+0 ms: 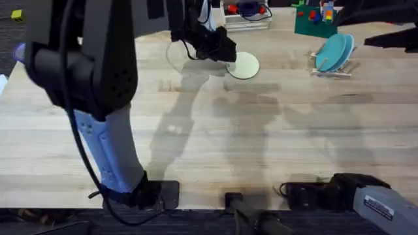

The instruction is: Pick up the plates from the table one by one and place each into a slot on the dish rack.

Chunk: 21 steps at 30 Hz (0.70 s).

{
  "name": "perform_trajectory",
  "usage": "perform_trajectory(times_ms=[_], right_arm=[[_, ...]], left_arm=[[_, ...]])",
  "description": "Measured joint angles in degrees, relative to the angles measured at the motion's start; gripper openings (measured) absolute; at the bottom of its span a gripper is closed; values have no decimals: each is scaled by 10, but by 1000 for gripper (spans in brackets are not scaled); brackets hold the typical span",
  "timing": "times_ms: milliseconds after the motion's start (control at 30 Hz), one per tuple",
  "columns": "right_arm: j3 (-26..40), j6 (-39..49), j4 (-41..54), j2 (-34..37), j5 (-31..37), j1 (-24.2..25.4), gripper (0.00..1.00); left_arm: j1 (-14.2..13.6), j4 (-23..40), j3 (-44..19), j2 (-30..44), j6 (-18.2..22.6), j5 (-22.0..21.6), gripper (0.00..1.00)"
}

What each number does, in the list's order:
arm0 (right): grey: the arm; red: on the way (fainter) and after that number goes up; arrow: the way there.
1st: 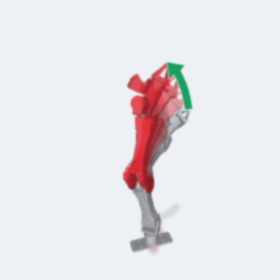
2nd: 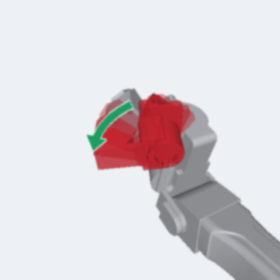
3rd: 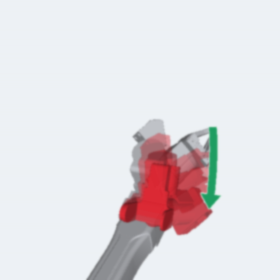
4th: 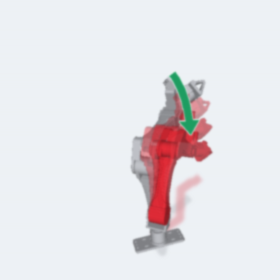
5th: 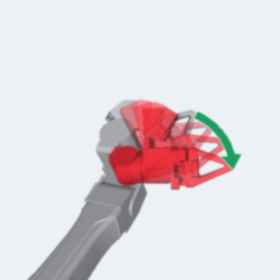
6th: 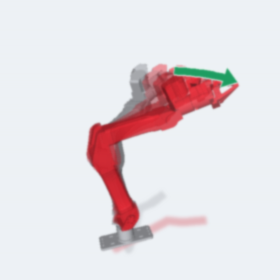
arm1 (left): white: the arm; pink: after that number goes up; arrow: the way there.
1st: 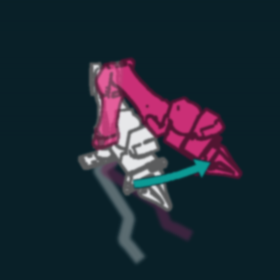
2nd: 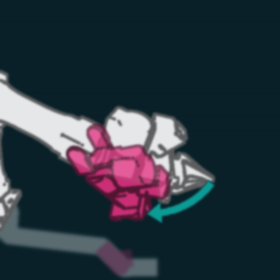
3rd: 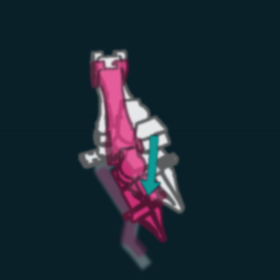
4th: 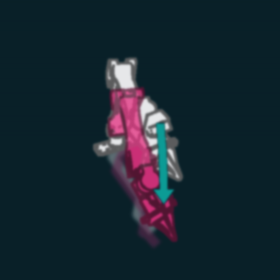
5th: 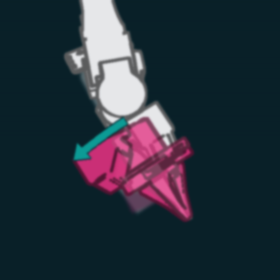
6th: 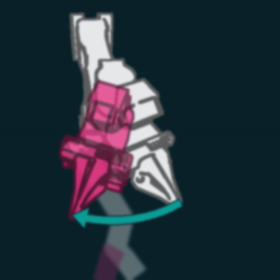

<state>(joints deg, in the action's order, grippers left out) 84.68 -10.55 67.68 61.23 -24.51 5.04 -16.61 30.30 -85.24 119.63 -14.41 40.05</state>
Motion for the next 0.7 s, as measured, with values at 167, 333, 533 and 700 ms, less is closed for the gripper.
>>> perform_trajectory(times_ms=[167, 333, 533, 700], right_arm=[[0, 0, 0, 0, 0, 0, 994], [0, 0, 0, 0, 0, 0, 994], [0, 0, 0, 0, 0, 0, 994], [0, 0, 0, 0, 0, 0, 993]], left_arm=[[4, -1, 0, 19, 0, -16, 40], [16, -1, -3, 34, -2, -11, 40], [26, -1, -12, 51, -4, 5, 37], [27, -3, -14, 54, -4, 9, 38]])
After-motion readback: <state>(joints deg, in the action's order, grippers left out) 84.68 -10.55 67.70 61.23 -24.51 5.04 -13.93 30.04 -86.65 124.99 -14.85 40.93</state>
